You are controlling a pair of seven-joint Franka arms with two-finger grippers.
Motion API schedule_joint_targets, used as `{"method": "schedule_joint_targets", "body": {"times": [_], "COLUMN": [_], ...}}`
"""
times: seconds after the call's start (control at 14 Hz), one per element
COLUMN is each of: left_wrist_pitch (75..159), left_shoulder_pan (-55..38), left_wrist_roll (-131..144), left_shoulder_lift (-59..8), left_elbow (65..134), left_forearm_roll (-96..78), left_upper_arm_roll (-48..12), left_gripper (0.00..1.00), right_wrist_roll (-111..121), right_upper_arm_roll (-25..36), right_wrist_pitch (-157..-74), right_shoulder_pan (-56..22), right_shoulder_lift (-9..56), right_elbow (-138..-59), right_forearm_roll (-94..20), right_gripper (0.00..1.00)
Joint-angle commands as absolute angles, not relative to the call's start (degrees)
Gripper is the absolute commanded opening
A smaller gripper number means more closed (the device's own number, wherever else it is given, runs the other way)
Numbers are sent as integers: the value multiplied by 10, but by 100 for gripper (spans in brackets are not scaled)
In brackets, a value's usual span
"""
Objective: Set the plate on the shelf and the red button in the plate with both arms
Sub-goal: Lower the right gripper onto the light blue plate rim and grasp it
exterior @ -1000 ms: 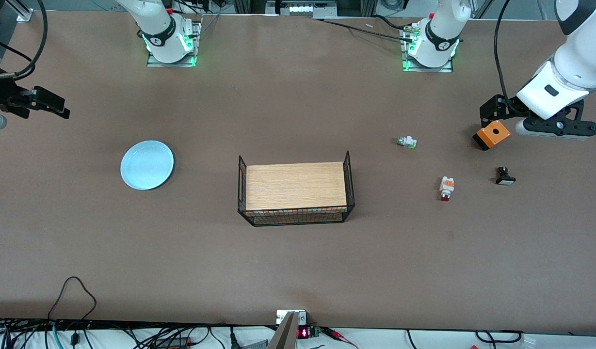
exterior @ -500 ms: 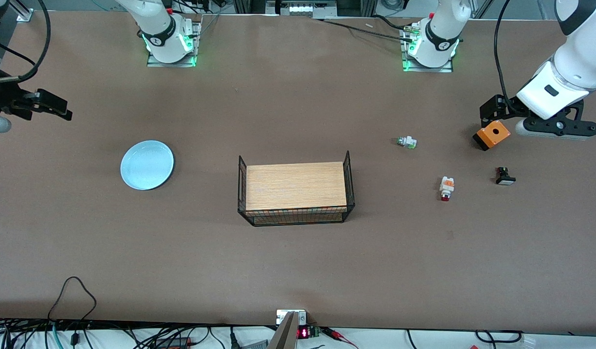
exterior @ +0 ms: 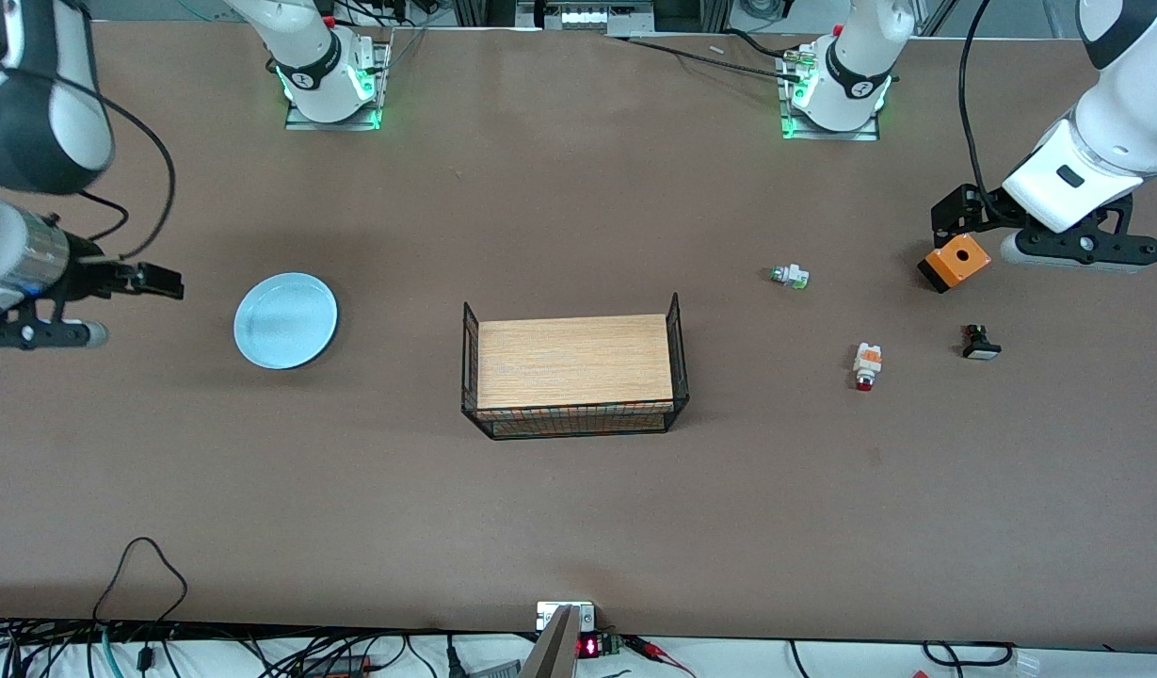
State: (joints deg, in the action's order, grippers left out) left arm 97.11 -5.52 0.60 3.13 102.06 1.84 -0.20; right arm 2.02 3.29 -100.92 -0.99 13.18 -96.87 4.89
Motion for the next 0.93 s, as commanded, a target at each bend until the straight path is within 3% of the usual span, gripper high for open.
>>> {"method": "schedule_joint_targets", "body": {"times": [0.0, 0.29, 0.57, 0.86], "left_wrist_pitch": [962, 960, 960, 959], "left_shoulder_pan": [-54, -55, -54, -54], "left_wrist_roll": [3, 4, 3, 4], "left_shoulder_lift": [22, 23, 23, 23], "left_elbow": [1004, 1004, 1004, 1004], "left_forearm_roll": [18, 18, 17, 17], "left_upper_arm_roll": [-3, -3, -3, -3], "left_gripper": [100, 100, 100, 100], "right_wrist_roll": [-3, -4, 4, 5], "right_upper_arm_roll": [33, 33, 33, 32], "right_wrist_pitch": [-1074, -1180, -1372, -1397], "right_shoulder_pan": [-12, -4, 36, 44], "right_shoulder_lift": [124, 132, 148, 204], "right_elbow": [-1032, -1120, -1247, -1259], "right_forearm_roll": [67, 65, 66, 64], "right_gripper": [100, 100, 100, 100]}}
